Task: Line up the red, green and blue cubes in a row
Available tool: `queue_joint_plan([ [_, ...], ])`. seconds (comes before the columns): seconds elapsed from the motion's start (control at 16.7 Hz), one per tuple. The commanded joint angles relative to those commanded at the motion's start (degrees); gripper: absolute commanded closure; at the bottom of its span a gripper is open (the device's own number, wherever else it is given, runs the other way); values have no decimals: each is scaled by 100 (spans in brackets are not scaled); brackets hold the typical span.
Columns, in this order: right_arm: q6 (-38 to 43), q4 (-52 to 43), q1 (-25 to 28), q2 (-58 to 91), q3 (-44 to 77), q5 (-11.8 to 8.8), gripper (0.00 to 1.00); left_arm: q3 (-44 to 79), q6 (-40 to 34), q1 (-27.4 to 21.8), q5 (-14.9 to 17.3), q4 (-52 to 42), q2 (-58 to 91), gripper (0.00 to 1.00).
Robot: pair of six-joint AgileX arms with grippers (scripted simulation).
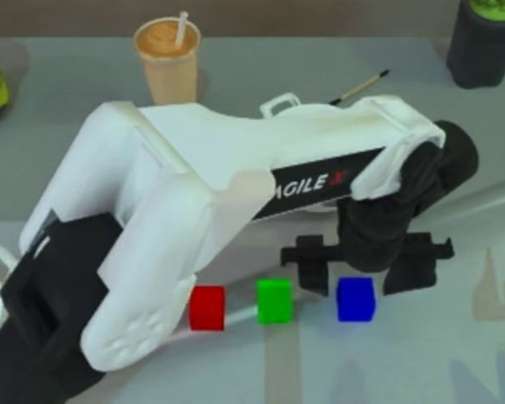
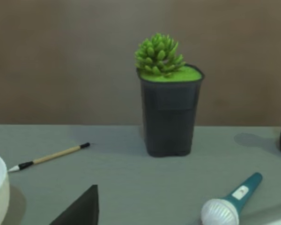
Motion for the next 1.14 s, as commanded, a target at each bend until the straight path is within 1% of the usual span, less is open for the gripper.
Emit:
queue_joint_plan([
  [0.06, 0, 0, 0, 0, 0, 0, 0, 0, 0, 0, 0, 0, 0, 0],
  [0.6, 0, 0, 0, 0, 0, 0, 0, 20, -1, 5, 0, -19, -1, 0],
  [0.72, 0, 0, 0, 0, 0, 0, 0, 236, 1, 0, 3, -233, -31, 0],
  [0.96, 0, 0, 0, 0, 0, 0, 0, 968, -25, 57, 4, -1160, -152, 0],
  [1.14, 0, 0, 0, 0, 0, 0, 0, 1209, -31, 92, -3, -1425, -217, 0],
])
